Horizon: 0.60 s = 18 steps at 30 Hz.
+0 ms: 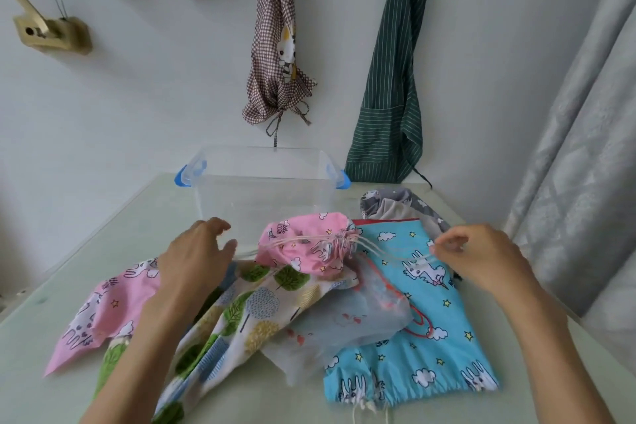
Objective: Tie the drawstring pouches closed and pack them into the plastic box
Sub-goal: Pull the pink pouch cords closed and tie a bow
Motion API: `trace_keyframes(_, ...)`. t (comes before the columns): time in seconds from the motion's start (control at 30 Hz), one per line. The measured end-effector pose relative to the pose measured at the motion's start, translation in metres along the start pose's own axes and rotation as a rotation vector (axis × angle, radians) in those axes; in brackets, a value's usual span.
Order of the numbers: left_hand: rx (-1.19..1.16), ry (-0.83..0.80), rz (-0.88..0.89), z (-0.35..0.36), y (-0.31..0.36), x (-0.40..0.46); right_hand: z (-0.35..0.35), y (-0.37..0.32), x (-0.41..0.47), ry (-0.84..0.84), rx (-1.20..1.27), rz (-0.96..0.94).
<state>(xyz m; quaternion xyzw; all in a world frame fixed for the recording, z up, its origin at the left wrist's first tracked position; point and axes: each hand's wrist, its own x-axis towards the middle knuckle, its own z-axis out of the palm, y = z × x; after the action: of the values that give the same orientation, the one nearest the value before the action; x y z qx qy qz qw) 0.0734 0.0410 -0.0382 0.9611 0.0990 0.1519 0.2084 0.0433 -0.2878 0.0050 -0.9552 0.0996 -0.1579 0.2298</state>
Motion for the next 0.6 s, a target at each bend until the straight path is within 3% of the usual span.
trace_keyframes(0.1,-0.1,0.05,0.138,-0.022,0.023,-0.012,-0.002,-0.012,-0.006,0.02,0.017,-0.11)
trace_keyframes(0.2,-0.263,-0.068,0.245,-0.031,0.051,-0.029,0.009,-0.035,-0.014,-0.092,0.221,-0.212)
trace_keyframes(0.33,-0.255,0.006,0.343,-0.012,0.072,-0.042,0.048,-0.049,-0.019,-0.178,0.256,-0.259)
trace_keyframes(0.47,-0.066,-0.05,0.312,0.015,0.07,-0.039,0.064,-0.052,-0.019,-0.154,0.306,-0.254)
trace_keyframes(0.6,-0.186,-0.13,0.195,0.031,0.066,-0.038,0.067,-0.052,-0.019,-0.073,0.313,-0.303)
